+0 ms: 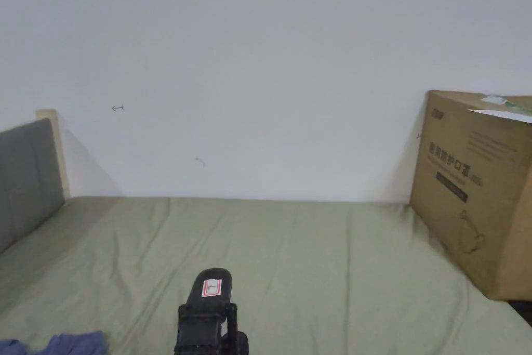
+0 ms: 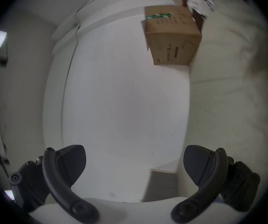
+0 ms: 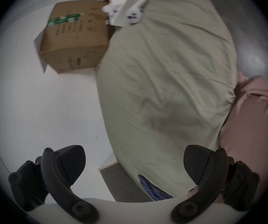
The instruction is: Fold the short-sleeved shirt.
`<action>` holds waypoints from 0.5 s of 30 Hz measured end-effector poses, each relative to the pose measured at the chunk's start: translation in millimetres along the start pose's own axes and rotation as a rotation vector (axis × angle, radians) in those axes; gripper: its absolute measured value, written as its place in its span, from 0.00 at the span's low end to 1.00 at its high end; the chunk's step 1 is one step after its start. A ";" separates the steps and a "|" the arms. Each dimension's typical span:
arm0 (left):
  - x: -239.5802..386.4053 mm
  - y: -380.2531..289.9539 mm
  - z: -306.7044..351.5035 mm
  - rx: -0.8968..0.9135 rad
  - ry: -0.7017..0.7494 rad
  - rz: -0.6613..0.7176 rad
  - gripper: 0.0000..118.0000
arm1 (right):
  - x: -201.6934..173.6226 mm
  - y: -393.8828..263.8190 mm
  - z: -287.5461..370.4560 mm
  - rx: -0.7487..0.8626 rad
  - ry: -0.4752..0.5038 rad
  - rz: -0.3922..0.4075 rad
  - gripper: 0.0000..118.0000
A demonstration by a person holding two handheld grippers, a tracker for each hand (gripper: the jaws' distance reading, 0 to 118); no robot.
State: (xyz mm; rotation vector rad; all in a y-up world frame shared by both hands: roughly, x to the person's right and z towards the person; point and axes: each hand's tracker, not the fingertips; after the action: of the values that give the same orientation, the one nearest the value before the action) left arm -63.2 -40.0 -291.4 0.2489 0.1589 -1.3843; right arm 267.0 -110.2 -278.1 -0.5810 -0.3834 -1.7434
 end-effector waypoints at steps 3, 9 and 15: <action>-30.0 -0.9 -9.8 -0.104 0.006 0.253 1.00 | -34.7 3.7 14.3 0.102 0.089 0.212 1.00; -104.9 -52.7 -20.2 -0.220 -0.128 1.291 1.00 | -113.7 -83.2 77.3 0.599 0.453 1.276 1.00; -96.8 -68.0 8.5 -0.188 0.088 1.374 1.00 | -81.9 -138.6 71.7 0.887 0.427 1.720 1.00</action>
State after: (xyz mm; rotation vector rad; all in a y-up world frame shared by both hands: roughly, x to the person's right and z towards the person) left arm -147.9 38.4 -263.8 0.1884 0.1398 0.0073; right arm 160.2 28.8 -259.2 0.2005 -0.1669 0.0704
